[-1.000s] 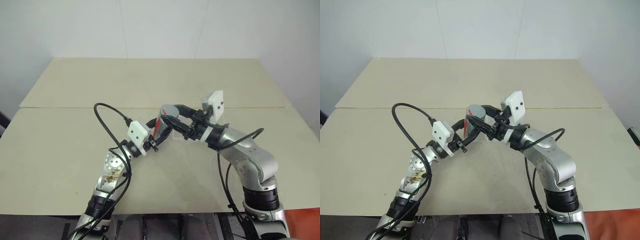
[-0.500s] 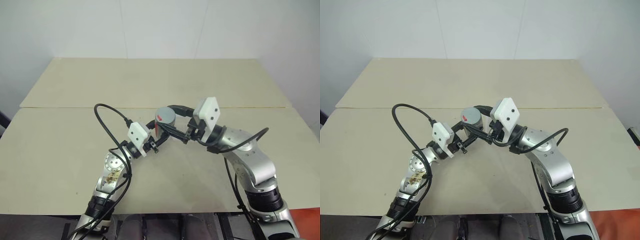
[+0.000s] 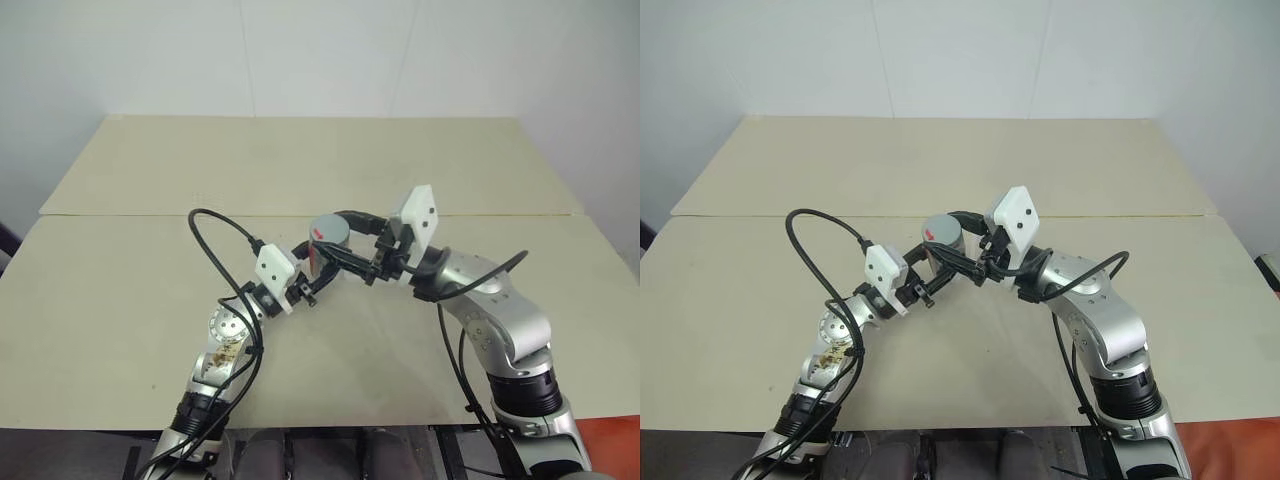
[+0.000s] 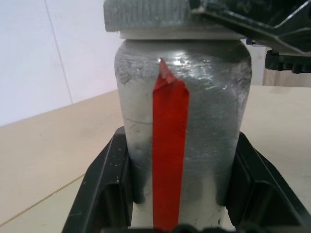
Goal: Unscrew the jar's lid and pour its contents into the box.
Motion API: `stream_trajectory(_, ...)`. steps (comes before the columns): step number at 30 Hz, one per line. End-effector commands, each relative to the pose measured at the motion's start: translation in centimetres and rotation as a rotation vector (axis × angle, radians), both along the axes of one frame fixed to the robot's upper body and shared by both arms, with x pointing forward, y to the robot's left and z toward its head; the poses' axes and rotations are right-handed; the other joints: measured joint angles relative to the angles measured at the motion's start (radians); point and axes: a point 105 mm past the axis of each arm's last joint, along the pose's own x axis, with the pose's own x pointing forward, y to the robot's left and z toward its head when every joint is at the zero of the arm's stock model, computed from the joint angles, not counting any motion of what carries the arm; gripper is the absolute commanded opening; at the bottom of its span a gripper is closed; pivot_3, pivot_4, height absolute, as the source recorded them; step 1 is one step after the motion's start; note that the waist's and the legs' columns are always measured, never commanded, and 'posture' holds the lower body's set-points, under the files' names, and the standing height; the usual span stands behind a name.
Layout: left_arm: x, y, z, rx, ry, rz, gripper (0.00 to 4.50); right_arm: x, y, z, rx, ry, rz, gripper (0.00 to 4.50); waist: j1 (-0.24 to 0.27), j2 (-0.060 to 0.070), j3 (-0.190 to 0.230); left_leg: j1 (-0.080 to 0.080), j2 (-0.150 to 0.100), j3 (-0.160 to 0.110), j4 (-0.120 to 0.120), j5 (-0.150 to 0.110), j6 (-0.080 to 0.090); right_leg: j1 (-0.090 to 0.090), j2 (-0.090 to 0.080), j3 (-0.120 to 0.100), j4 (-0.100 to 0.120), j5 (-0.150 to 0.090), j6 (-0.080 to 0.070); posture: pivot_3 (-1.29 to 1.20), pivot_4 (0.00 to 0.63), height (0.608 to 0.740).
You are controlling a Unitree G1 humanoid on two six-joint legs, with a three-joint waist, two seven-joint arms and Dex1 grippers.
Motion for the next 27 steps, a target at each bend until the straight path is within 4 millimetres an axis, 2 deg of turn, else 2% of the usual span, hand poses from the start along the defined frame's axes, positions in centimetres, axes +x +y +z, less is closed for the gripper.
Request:
stream_trajectory(1, -0.5, -0.9, -0.1, 0.006, 0.003, -0.04, 2.01, -1.2, 0.4, 2.3, 0.047, -0.094, 0.043, 3.8, 0.0, 0.0, 0.0, 0.0, 0.0, 0.0, 0.0, 0.0, 0.0, 0.0, 0.0, 0.0, 0.0, 0.0, 0.0, 0.0, 0.15, 0.74)
stream_trajectory(3, -0.6, -0.8, 0.0, 0.003, 0.004, -0.04, 2.01, -1.1, 0.4, 2.3, 0.038, -0.104, 0.034, 4.48, 0.0, 0.0, 0.0, 0.0, 0.0, 0.0, 0.0, 0.0, 0.0, 0.0, 0.0, 0.0, 0.0, 0.0, 0.0, 0.0, 0.15, 0.74)
stream_trajectory(13, -0.5, -0.9, 0.2, -0.012, 0.007, -0.036, 2.01, -0.9, 0.2, 2.1, 0.025, -0.101, 0.016, 4.48, 0.0, 0.0, 0.0, 0.0, 0.0, 0.0, 0.0, 0.0, 0.0, 0.0, 0.0, 0.0, 0.0, 0.0, 0.0, 0.0, 0.15, 0.74)
stream_trajectory(17, -0.5, -0.9, 0.3, -0.017, 0.004, -0.035, 2.01, -0.9, 0.0, 1.1, -0.033, -0.106, 0.005, 4.48, 0.001, 0.0, 0.0, 0.0, 0.0, 0.0, 0.0, 0.0, 0.0, 0.0, 0.0, 0.0, 0.0, 0.0, 0.0, 0.0, 0.15, 0.74)
stream_trajectory(27, -0.5, -0.9, 0.4, -0.023, 0.008, -0.035, 2.01, -0.7, -0.4, 0.5, -0.035, -0.079, -0.019, 4.48, 0.0, 0.0, 0.0, 0.0, 0.0, 0.0, 0.0, 0.0, 0.0, 0.0, 0.0, 0.0, 0.0, 0.0, 0.0, 0.0, 0.15, 0.74)
